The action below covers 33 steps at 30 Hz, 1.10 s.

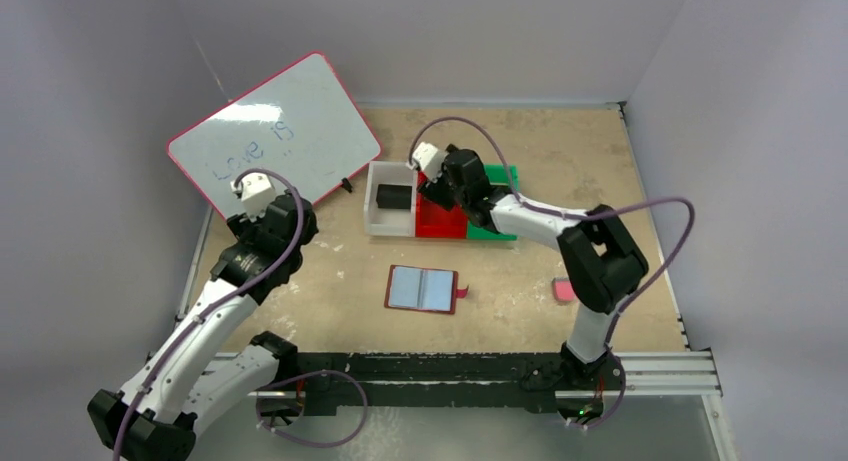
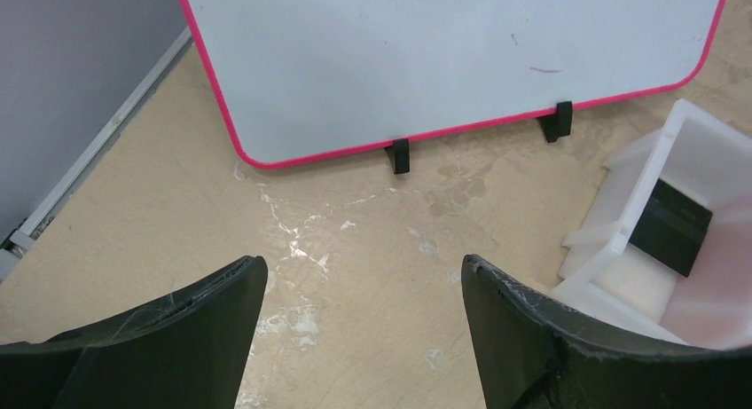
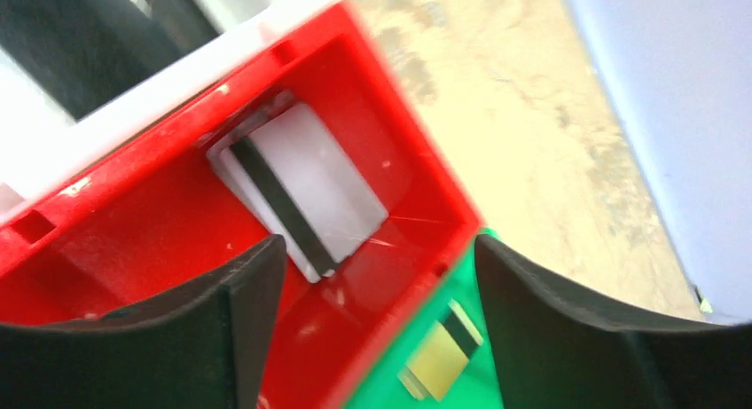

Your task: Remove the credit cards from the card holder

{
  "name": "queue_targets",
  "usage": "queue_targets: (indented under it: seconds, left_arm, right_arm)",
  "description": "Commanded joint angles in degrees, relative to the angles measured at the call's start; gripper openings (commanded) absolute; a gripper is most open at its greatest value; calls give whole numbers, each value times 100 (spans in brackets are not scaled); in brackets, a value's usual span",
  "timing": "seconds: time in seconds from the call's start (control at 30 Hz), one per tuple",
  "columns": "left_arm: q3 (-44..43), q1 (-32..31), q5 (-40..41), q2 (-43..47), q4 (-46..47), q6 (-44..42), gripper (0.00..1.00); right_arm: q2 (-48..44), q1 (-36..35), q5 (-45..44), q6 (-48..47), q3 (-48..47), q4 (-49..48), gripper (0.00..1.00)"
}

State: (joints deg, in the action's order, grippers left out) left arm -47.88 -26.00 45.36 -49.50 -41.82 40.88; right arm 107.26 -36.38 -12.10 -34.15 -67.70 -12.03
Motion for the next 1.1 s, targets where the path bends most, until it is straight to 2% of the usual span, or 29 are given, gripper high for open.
queue_targets:
  seconds: [0.0, 0.03, 0.13, 0.2, 0.27, 0.37, 0.43, 0.53, 0.6, 0.83, 1.07]
  left_arm:
    - [-126, 25, 359, 486, 97, 6, 80]
    - [-111, 25, 375, 549, 123, 7, 80]
    - [-68, 24, 389, 631, 174, -2, 80]
    - [-88, 24, 386, 604, 168, -8, 80]
    - [-120, 25, 384, 555, 128, -7, 80]
    - [-142, 20, 378, 508, 116, -10, 80]
    - [-141, 25, 369, 508, 117, -10, 80]
    - [-141, 25, 325, 526, 143, -31, 80]
    - [-134, 20, 324, 541, 136, -25, 80]
    - [-124, 20, 341, 629, 125, 1, 80]
    - [-126, 25, 306, 593, 126, -19, 80]
  right_arm:
    - [-1141, 52, -826, 2049, 345, -1246, 97]
    - [-1216, 84, -761, 2548, 290, -979, 100]
    - [-1127, 165, 167, 3552, -173, 305, 100]
    - [-975, 164, 693, 4100, -502, 1060, 96]
    - [-1031, 165, 830, 4649, -325, 1064, 84]
    - [-1209, 165, 933, 5296, 14, 872, 55]
    - [-1182, 166, 967, 5529, 99, 848, 47]
    - [-793, 164, 992, 5746, -53, 1062, 27]
    - [-489, 162, 986, 5761, -262, 1213, 18]
    - [66, 157, 460, 5724, -690, 1519, 15]
    - [615, 134, 426, 5557, -1048, 1658, 14]
